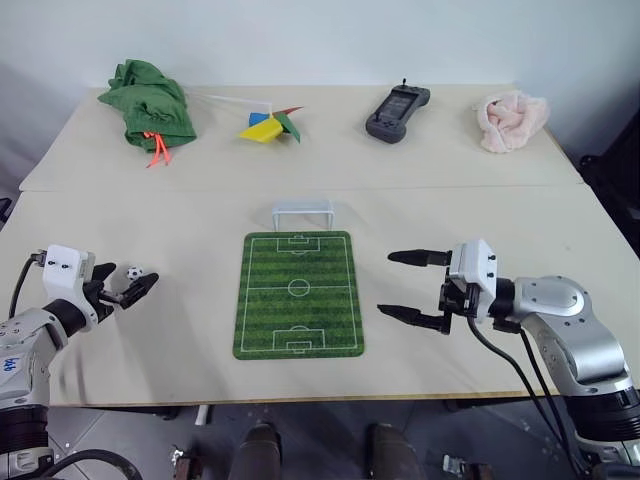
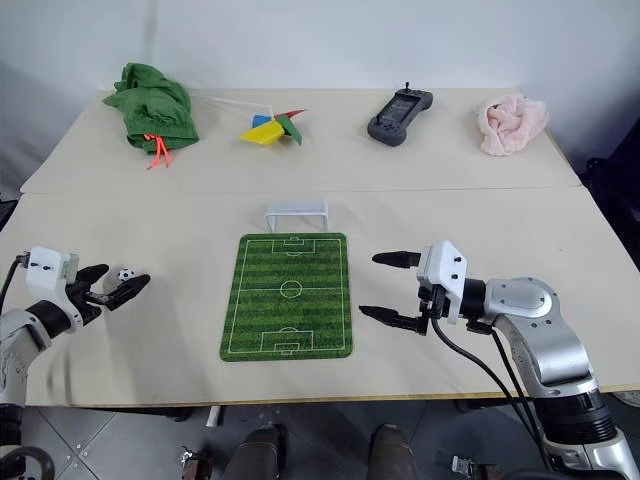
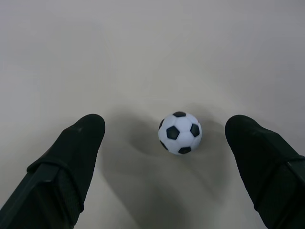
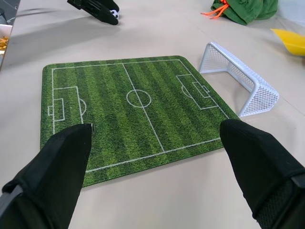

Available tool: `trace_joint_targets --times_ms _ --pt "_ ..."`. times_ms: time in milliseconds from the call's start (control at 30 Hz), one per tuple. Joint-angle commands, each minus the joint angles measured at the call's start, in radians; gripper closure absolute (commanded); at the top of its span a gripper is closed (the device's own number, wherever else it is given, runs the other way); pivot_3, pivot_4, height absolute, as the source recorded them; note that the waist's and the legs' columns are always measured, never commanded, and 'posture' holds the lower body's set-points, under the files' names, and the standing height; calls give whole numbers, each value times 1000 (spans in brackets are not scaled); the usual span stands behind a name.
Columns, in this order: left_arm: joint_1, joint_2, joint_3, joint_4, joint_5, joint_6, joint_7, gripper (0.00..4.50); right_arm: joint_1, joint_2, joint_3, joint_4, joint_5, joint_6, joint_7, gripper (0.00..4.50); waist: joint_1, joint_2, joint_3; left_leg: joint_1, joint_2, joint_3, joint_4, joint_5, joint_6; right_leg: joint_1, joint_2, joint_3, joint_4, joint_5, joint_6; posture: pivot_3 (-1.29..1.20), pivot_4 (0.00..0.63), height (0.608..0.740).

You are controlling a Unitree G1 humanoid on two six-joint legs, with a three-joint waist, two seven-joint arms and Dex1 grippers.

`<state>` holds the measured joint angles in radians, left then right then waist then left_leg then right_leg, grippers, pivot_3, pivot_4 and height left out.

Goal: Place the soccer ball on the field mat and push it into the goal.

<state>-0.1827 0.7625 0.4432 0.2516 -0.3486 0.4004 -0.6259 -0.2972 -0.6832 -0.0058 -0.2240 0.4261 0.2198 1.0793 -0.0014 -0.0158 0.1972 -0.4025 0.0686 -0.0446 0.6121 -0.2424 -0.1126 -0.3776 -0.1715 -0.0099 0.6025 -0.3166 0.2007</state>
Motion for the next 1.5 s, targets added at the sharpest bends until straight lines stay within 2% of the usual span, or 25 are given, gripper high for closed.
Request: trace_joint_targets --times_ms 33,167,367,433,767,1067,1300,1500 --pt "0 8 15 -7 -4 -19 -6 232 -9 3 -29 -21 19 -10 -10 0 0 0 0 0 0 0 0 0 0 0 0 0 0 0 0 0 150 740" --pt "4 11 19 -4 -6 -23 -12 1215 -9 3 -26 -19 18 -12 -12 0 -1 0 0 0 0 0 0 0 0 0 0 0 0 0 0 0 150 740" --pt "10 8 24 -14 -11 -19 -14 3106 -13 7 -23 -14 15 -15 -14 0 -1 0 0 0 0 0 0 0 0 0 0 0 0 0 0 0 150 740" --pt "10 7 25 -16 -13 -16 -14 3610 -13 6 -22 -13 14 -16 -14 0 -1 0 0 0 0 0 0 0 0 0 0 0 0 0 0 0 150 740" --pt "20 11 11 -52 -26 13 -36 3628 -4 -2 -18 -10 4 -25 -3 0 -1 0 0 0 0 0 0 0 0 0 0 0 0 0 0 0 150 740" --pt "22 150 -120 -392 -163 223 -290 3628 45 -72 -28 -5 -14 -65 81 0 1 -1 0 0 0 0 0 0 0 0 0 0 -1 0 0 0 150 740" --pt "-138 213 -288 -475 -210 279 -461 3628 118 -129 -67 -43 11 -63 123 0 -1 -1 0 0 0 0 0 0 0 0 0 0 -2 0 0 0 150 740" --pt "-371 124 -527 -387 -129 220 -578 3628 162 -130 -85 -94 7 -48 88 0 15 -1 1 -1 0 0 2 0 0 1 0 0 -2 0 0 0 150 740"
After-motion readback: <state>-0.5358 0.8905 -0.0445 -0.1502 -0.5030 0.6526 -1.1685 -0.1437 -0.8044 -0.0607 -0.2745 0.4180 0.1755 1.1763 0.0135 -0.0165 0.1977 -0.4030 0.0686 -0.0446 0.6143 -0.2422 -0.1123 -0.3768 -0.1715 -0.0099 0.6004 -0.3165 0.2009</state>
